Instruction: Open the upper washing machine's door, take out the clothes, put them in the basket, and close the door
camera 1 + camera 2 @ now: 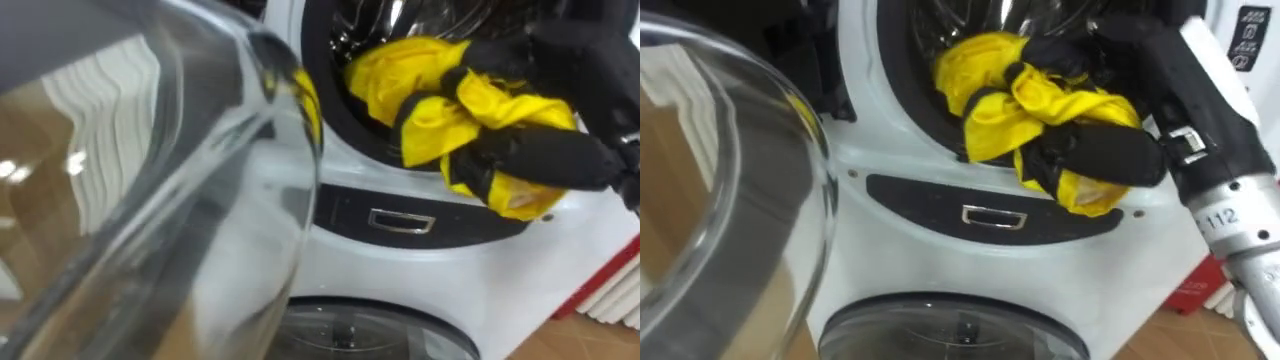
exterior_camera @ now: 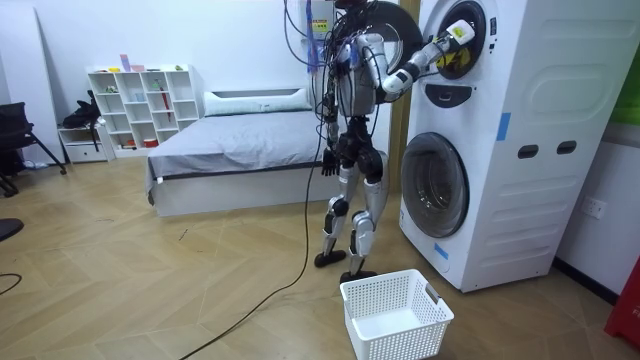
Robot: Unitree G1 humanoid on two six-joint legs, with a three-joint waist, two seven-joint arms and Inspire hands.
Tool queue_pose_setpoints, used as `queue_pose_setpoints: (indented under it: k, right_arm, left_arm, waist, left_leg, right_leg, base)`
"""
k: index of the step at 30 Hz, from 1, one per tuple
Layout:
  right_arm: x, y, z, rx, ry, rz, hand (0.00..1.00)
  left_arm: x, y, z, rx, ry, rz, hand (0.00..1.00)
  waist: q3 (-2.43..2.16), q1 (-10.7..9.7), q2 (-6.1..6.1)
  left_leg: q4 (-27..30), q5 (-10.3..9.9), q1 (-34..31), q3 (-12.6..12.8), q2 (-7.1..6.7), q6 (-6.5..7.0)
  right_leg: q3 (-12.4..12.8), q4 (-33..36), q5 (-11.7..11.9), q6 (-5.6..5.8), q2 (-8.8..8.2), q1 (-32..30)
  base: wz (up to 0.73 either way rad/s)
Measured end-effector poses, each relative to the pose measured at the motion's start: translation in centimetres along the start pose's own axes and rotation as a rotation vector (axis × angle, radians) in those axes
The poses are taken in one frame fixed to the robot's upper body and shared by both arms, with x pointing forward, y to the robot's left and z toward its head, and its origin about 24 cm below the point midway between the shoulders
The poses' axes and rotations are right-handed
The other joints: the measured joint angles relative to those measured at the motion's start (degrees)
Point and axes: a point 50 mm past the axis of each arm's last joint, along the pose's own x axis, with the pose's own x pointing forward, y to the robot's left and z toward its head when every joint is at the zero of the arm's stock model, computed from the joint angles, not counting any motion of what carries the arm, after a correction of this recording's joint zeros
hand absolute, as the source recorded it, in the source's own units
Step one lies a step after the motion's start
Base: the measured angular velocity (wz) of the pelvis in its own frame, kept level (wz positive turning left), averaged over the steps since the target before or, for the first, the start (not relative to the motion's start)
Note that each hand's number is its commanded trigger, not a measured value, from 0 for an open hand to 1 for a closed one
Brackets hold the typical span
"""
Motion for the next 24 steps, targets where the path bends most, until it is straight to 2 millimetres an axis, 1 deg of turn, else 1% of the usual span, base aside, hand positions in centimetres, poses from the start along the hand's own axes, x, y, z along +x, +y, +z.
queue_pose_setpoints:
  k: [1, 2, 3, 5, 6, 8, 11, 13, 15, 16, 17, 18, 19, 20, 21, 22, 24]
  right_arm:
    - [-0.1, -0.2, 0.0, 0.005, 0.002, -0.009, 1.00]
    - [-0.4, -0.6, -0.1, 0.011, 0.006, -0.025, 1.00]
    - [-0.8, -0.8, -0.4, 0.029, 0.019, -0.039, 1.00]
    - [-1.5, -1.1, -0.8, 0.046, 0.042, -0.051, 1.00]
    - [-2.2, -1.4, -1.2, 0.053, 0.065, -0.065, 1.00]
    - [-3.2, -1.8, -1.7, 0.049, 0.108, -0.081, 1.00]
    - [-4.4, -2.3, -2.3, 0.049, 0.158, -0.099, 1.00]
    - [-4.6, -2.3, -2.4, 0.065, 0.167, -0.100, 1.00]
    - [-4.7, -2.2, -2.5, 0.085, 0.170, -0.095, 1.00]
    - [-4.8, -2.2, -2.5, 0.089, 0.173, -0.095, 1.00]
    - [-5.0, -2.2, -2.6, 0.093, 0.181, -0.092, 1.00]
    - [-5.2, -2.1, -2.8, 0.094, 0.192, -0.086, 1.00]
    - [-5.3, -2.1, -2.9, 0.093, 0.198, -0.082, 1.00]
    - [-5.4, -2.1, -3.2, 0.096, 0.214, -0.073, 1.00]
    - [-5.8, -2.1, -3.6, 0.099, 0.238, -0.076, 1.00]
    - [-6.0, -2.2, -3.8, 0.100, 0.254, -0.082, 1.00]
    - [-6.9, -2.4, -4.3, 0.109, 0.293, -0.098, 1.00]
  left_arm:
    - [0.0, 0.0, 0.0, -0.003, 0.000, 0.001, 0.00]
    - [0.0, 0.1, 0.2, -0.005, -0.002, 0.003, 0.00]
    - [0.0, 0.1, 0.2, -0.003, -0.003, 0.008, 0.00]
    - [0.0, 0.3, -0.1, 0.005, 0.000, 0.022, 0.00]
    - [0.0, 0.3, -0.3, 0.006, 0.002, 0.029, 0.00]
    - [0.0, 0.3, -0.4, 0.007, 0.007, 0.034, 0.00]
    - [0.0, 0.4, -0.5, 0.008, 0.009, 0.038, 0.00]
    - [0.1, 0.7, -0.2, 0.019, 0.001, 0.047, 0.00]
    - [0.2, 1.1, 0.2, 0.040, -0.018, 0.057, 0.00]
    - [0.2, 1.1, 0.3, 0.046, -0.022, 0.058, 0.00]
    - [0.2, 1.1, 0.6, 0.059, -0.032, 0.059, 0.00]
    - [0.2, 1.1, 0.9, 0.066, -0.040, 0.057, 0.00]
    - [0.2, 1.1, 1.0, 0.066, -0.043, 0.056, 0.00]
    - [0.3, 1.1, 1.1, 0.066, -0.043, 0.056, 0.00]
    - [0.3, 1.0, 1.7, 0.064, -0.052, 0.054, 0.00]
    - [0.3, 1.0, 2.1, 0.063, -0.058, 0.053, 0.00]
    - [0.4, 0.9, 3.7, 0.055, -0.097, 0.052, 0.00]
  waist:
    - [0.02, -0.1, -0.14]
    - [0.19, -0.2, -0.17]
    - [0.25, -0.8, -0.32]
    - [0.30, -1.5, -0.82]
    - [0.16, -1.6, -1.02]
    - [0.13, -1.8, -1.05]
    - [0.16, -3.0, -0.60]
    - [0.17, -3.4, -0.38]
    - [0.24, -3.6, -0.31]
    - [0.22, -3.8, -0.28]
    - [0.22, -4.4, -0.23]
    - [0.21, -4.8, -0.16]
    - [0.21, -4.8, -0.16]
    - [0.24, -5.0, -0.19]
    - [0.22, -5.2, -0.22]
    - [0.19, -5.2, -0.24]
    - [0.20, -5.1, -0.21]
  left_leg:
    - [0.0, -0.1, 0.0, 0.0, -0.01, -0.13]
    - [0.0, -0.5, 0.0, 0.0, -0.02, -0.58]
    - [-0.1, -0.8, -0.2, -0.1, 0.12, -0.61]
    - [0.0, -0.8, -0.5, -0.2, 0.20, -0.63]
    - [0.1, -0.9, -0.7, 0.0, 0.30, -0.70]
    - [0.2, -0.9, -0.8, 0.4, 0.39, -0.75]
    - [0.1, -0.9, -0.7, 1.1, 0.53, -0.76]
    - [0.1, -1.0, -0.5, 2.3, 0.83, -0.93]
    - [0.1, -1.1, 0.1, 4.1, 1.22, -1.10]
    - [0.1, -1.1, 0.2, 4.4, 1.27, -1.11]
    - [0.1, -1.2, 0.3, 4.9, 1.36, -1.22]
    - [0.0, -1.3, 0.4, 5.9, 1.51, -1.44]
    - [0.0, -1.4, 0.5, 6.6, 1.64, -1.56]
    - [0.0, -1.4, 0.8, 7.9, 1.89, -1.63]
    - [0.0, -1.5, 1.1, 9.0, 1.89, -1.69]
    - [0.0, -1.5, 1.2, 9.6, 1.91, -1.74]
    - [0.0, -1.7, 1.6, 13.2, 2.25, -2.16]
  right_leg:
    - [0.0, 0.0, 0.0, -0.01, 0.05, 0.0]
    - [0.0, -0.1, 0.0, -0.12, 0.26, -0.1]
    - [0.0, 0.0, 0.1, -0.26, 0.47, -0.2]
    - [0.2, 0.0, 0.2, -0.38, 0.65, -0.4]
    - [0.6, 0.0, 0.3, -0.45, 0.81, -0.6]
    - [1.0, 0.0, 0.5, -0.54, 0.91, -0.9]
    - [1.4, 0.0, 0.5, -0.58, 1.12, -1.1]
    - [2.5, 0.3, 0.6, -0.71, 1.85, -1.5]
    - [4.2, 1.0, 0.7, -0.97, 2.21, -2.0]
    - [4.5, 1.0, 0.8, -0.99, 2.30, -2.0]
    - [4.8, 0.9, 0.8, -1.03, 2.43, -2.1]
    - [5.6, 1.0, 0.8, -1.09, 2.67, -2.4]
    - [6.4, 1.1, 0.9, -1.17, 2.87, -2.6]
    - [7.5, 1.1, 1.0, -1.29, 3.16, -2.9]
    - [8.2, 1.2, 1.2, -1.40, 3.39, -3.0]
    - [8.5, 1.3, 1.2, -1.41, 3.51, -3.0]
    - [10.6, 2.1, 1.2, -1.47, 4.24, -4.6]
  base:
    - [0.00]
    - [0.03]
    - [0.06]
    - [0.01]
    - [-0.09]
    - [-0.14]
    - [-0.13]
    - [-0.32]
    - [-0.42]
    - [-0.25]
    - [-0.24]
    - [-0.32]
    - [-0.48]
    - [-0.56]
    - [-0.49]
    - [-0.38]
    - [-0.38]
